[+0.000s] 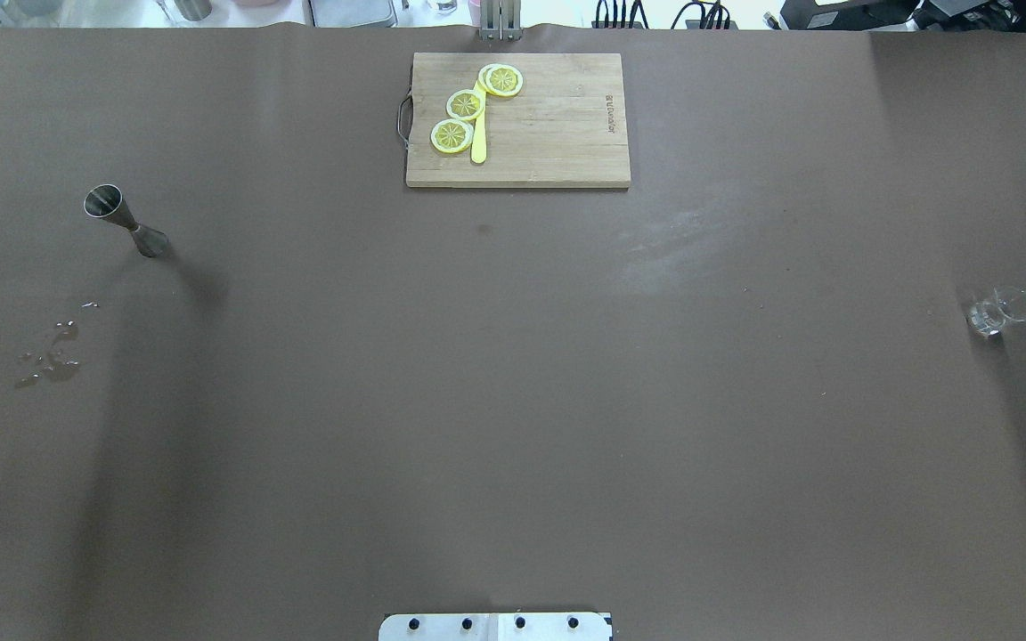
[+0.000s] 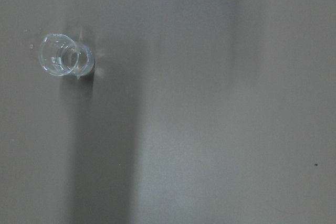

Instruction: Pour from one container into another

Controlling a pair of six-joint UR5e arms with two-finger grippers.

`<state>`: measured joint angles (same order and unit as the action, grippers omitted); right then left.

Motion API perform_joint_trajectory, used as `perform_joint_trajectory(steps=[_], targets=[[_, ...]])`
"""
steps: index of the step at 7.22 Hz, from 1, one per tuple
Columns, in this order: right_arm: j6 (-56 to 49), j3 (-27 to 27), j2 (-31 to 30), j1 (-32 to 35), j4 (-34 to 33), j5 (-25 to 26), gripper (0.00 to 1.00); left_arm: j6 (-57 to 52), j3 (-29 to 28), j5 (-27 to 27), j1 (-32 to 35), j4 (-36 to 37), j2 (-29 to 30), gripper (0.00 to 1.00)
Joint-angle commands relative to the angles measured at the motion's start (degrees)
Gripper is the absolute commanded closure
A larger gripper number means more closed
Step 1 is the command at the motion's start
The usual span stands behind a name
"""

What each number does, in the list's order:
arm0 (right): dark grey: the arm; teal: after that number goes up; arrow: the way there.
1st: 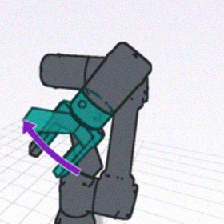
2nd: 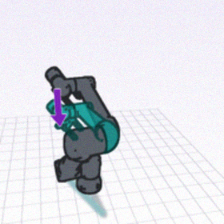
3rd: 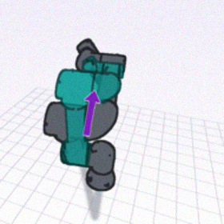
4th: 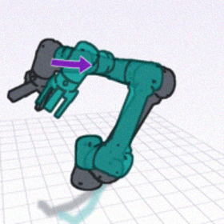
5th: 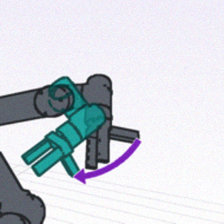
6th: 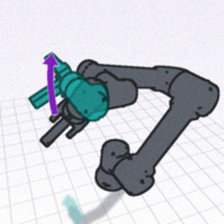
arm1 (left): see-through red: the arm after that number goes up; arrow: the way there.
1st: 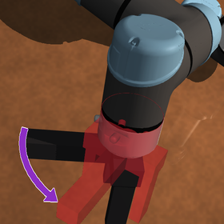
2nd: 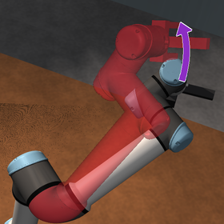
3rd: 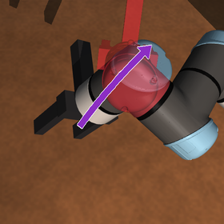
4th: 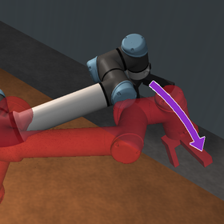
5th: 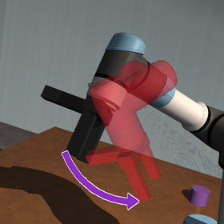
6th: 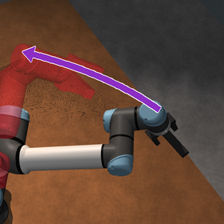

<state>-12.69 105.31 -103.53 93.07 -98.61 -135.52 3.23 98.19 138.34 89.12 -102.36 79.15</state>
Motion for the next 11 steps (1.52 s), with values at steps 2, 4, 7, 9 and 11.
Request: perform_joint_trajectory(steps=[2, 4, 7, 9, 11], targets=[[0.0, -0.1, -0.4, 0.0, 0.0, -0.1, 0.00, 1.7, -0.5, -0.1, 0.0, 0.1, 1.4, 0.02], [0.0, -0.1, -0.4, 0.0, 0.0, -0.1, 0.00, 4.1, -0.5, -0.2, 0.0, 0.0, 1.6, 0.02], [0.0, -0.2, -0.4, 0.0, 0.0, 0.0, 0.00, 9.5, 0.6, -0.4, -0.1, -0.1, 3.2, 0.02], [-0.1, -0.2, -0.4, 0.0, 0.0, -0.1, 0.00, 11.7, 1.1, -0.5, -0.2, -0.1, 4.3, 0.02], [-0.1, -0.2, -0.4, 0.0, 0.0, 0.0, 0.00, 14.9, 2.7, -0.5, -0.5, 0.0, 5.1, 0.02]])
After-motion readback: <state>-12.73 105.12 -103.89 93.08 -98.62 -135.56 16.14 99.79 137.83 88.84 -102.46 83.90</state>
